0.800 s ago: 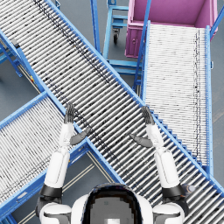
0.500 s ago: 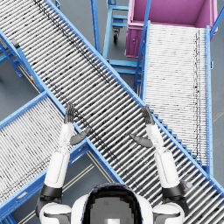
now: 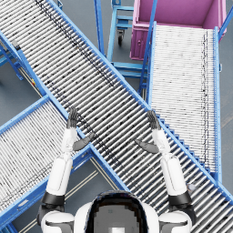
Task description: Pick up the oil and place it on the left assembly line, put the cola on the right, and keep Sprite still
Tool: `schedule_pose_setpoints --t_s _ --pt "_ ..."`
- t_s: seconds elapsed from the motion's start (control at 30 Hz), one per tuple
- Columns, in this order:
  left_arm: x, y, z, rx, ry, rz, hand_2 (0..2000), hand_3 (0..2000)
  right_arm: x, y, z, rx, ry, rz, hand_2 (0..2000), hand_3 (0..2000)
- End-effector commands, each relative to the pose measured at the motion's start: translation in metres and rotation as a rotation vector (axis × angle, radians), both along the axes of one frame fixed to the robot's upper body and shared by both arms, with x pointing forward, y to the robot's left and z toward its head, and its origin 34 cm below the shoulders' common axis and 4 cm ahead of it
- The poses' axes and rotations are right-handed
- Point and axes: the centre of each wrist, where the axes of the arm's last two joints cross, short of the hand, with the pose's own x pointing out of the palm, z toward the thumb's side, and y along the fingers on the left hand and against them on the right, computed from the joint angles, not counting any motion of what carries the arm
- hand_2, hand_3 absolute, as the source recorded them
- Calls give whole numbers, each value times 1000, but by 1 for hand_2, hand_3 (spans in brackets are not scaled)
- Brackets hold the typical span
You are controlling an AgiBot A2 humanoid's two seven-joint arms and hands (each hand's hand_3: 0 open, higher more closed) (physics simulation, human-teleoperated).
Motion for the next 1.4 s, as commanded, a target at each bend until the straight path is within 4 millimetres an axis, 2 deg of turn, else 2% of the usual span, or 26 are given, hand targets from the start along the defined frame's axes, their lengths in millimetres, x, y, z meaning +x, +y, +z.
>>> schedule_pose_setpoints --t_s 0.03,1.37,1.4 --pt "0 0 0 0 0 0 0 0 0 0 0 0 0 0 0 0" --pt "0 0 0 0 0 0 0 0 0 0 0 0 0 0 0 0" --pt "3 -5 -1 0 7 -16 0 0 3 5 -3 -2 15 15 0 0"
